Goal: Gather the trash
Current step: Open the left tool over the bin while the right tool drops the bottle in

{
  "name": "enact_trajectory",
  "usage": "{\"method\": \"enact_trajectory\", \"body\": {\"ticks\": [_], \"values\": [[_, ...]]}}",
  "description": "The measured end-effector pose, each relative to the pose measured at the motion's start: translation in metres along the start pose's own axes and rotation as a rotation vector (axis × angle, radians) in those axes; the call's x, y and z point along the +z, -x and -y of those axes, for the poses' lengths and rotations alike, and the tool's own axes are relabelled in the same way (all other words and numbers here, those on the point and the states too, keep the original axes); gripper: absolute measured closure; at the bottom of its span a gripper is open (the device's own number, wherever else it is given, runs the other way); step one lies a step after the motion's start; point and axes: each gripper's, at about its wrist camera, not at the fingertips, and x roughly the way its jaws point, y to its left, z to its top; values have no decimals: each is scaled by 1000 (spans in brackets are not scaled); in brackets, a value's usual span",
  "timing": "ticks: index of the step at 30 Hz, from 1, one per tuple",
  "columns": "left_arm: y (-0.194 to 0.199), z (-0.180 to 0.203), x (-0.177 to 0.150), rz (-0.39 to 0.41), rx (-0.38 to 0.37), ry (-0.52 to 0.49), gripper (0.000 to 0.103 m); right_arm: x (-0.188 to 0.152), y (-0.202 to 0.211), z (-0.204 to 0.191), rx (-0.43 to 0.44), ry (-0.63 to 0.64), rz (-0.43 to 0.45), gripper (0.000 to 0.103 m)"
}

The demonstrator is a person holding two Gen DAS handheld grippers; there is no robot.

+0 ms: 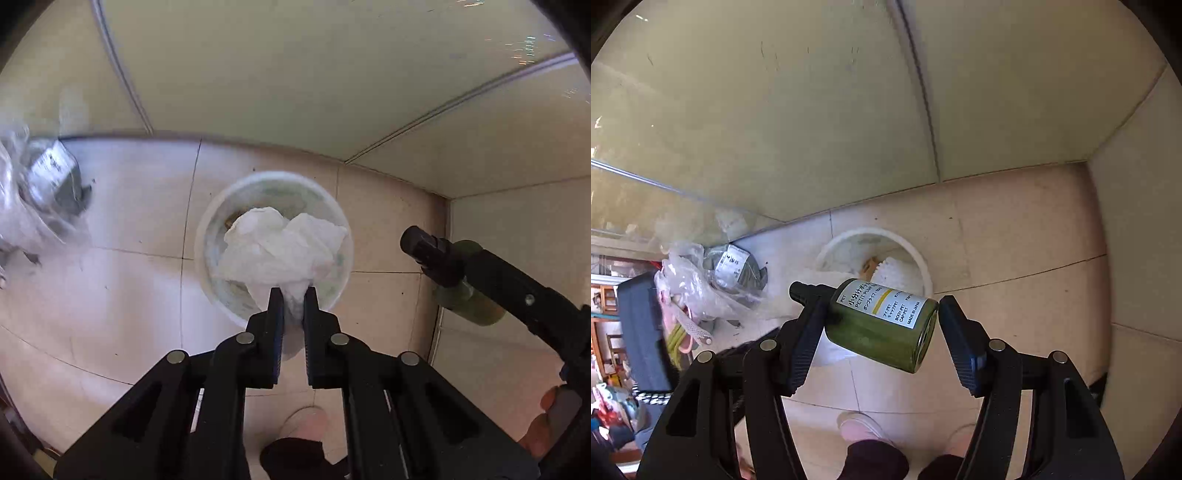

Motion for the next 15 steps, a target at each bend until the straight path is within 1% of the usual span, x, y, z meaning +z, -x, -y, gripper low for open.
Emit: {"method": "enact_trajectory", "body": {"ticks": [1,3,4,6,8,11,15], "values": [[-5,-3,0,-14,-8,3,78,0,-3,2,4,5,-5,43],[-13,-9,-1,-37,6,16,65,1,-9,-1,12,12,-18,43],[-13,-10,-3,-27,13,24,65,2,-12,1,18,14,-21,43],[-11,-15,-5,-17,2,33,64,4,-15,-1,26,18,-24,42],[-6,-19,-6,-5,-1,37,62,6,-19,-3,27,23,-23,42],[-2,-24,-10,18,30,27,61,7,-28,-7,21,41,-25,42],[11,-34,-15,36,66,25,61,8,-36,-16,8,87,-61,42]]}}
